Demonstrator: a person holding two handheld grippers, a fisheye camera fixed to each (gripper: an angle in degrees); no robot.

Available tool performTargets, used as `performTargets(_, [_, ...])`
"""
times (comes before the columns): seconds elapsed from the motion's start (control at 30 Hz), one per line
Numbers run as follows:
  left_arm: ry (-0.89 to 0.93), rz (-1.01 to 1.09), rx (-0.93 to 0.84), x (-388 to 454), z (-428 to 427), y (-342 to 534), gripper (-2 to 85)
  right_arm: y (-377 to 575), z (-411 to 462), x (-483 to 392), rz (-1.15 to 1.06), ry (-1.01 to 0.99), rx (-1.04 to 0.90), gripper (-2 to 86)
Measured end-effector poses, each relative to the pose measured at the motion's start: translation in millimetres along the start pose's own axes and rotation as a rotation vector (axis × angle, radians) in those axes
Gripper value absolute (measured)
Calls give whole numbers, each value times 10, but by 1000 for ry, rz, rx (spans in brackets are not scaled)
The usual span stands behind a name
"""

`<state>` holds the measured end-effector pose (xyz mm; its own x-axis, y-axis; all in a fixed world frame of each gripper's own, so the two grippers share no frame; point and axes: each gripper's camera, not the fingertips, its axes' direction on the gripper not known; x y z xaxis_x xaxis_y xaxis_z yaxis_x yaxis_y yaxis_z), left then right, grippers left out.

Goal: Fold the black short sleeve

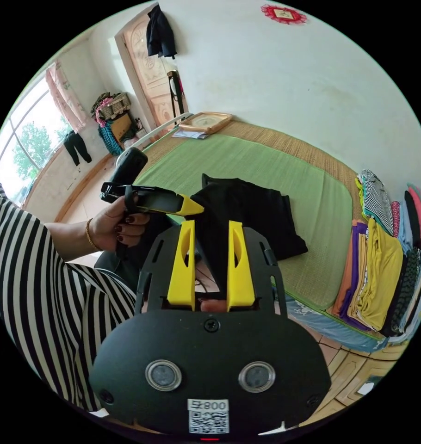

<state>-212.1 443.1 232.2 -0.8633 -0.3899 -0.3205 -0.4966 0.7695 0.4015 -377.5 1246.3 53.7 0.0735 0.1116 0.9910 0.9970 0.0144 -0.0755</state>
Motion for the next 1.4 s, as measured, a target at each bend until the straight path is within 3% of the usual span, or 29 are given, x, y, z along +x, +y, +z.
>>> performTargets(0.27, [-31,65,-86,285,40,-126,28,-34,11,113,-3,-83,-48,15])
performTargets(0.43, [-35,17,8,298,-274,-208,45,125,-133,283,21,-73,-64,12])
performTargets(0.63, [-232,-98,22,57,-472,-593,102,321,-261,478,47,-134,-72,12])
performTargets(0.9, [-420,-196,-172,-116,-226,-1342,130,534,-307,708,72,-212,-83,11])
performTargets(1.07, [-404,-287,-224,-171,-86,-1470,116,662,-299,880,91,-258,-98,12])
performTargets(1.23, [-429,-326,-378,-146,27,-1323,43,799,-344,1065,113,-286,-93,12])
performTargets(1.4, [-294,-302,-218,163,-330,-984,25,955,-502,1276,128,-271,-61,12])
